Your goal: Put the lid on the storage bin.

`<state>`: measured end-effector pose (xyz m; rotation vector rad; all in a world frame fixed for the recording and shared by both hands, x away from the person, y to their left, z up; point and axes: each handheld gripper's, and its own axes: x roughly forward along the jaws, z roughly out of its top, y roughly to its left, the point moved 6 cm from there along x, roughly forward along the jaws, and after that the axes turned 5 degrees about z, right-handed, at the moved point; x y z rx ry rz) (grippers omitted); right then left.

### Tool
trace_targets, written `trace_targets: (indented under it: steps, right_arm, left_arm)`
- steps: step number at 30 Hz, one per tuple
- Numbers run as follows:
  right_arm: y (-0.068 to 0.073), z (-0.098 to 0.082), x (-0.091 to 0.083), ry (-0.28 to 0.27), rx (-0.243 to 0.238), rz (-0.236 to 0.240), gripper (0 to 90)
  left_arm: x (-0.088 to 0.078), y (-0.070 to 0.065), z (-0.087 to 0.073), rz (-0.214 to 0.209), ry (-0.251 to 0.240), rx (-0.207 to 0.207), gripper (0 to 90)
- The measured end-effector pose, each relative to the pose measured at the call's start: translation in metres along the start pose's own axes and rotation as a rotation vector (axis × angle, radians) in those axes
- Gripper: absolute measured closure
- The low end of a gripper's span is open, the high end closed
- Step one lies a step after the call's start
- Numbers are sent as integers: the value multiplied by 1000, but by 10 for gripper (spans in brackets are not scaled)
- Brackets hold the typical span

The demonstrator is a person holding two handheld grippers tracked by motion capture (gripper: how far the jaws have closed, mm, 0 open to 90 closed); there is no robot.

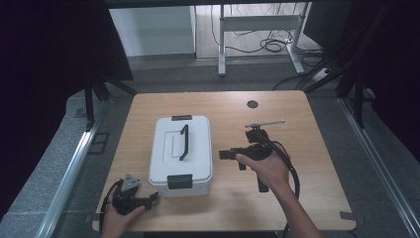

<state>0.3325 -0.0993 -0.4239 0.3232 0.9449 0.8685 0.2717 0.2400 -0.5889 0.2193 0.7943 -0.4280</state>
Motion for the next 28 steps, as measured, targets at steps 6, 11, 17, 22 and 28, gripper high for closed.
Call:
trace_targets:
  steps: [6, 11, 17, 22, 28]
  right_arm:
    - [-24, -25, -13, -22, 19, 2, 424]
    - [-42, -43, -24, -34, 35, 1, 422]
    - [-56, -53, -32, -58, 62, 16, 421]
    - [-58, -53, -34, -61, 60, 19, 417]
    - [-65, -57, -38, -63, 80, 16, 399]
  left_arm:
    - [0, 0, 0, -1, 0, 0, 122]
    - [0, 0, 0, -1, -1, 1, 122]
    - [0, 0, 0, 0, -1, 0, 122]
    - [0, 0, 0, 0, -1, 0, 122]
    - [0, 0, 0, 5, 0, -6, 122]
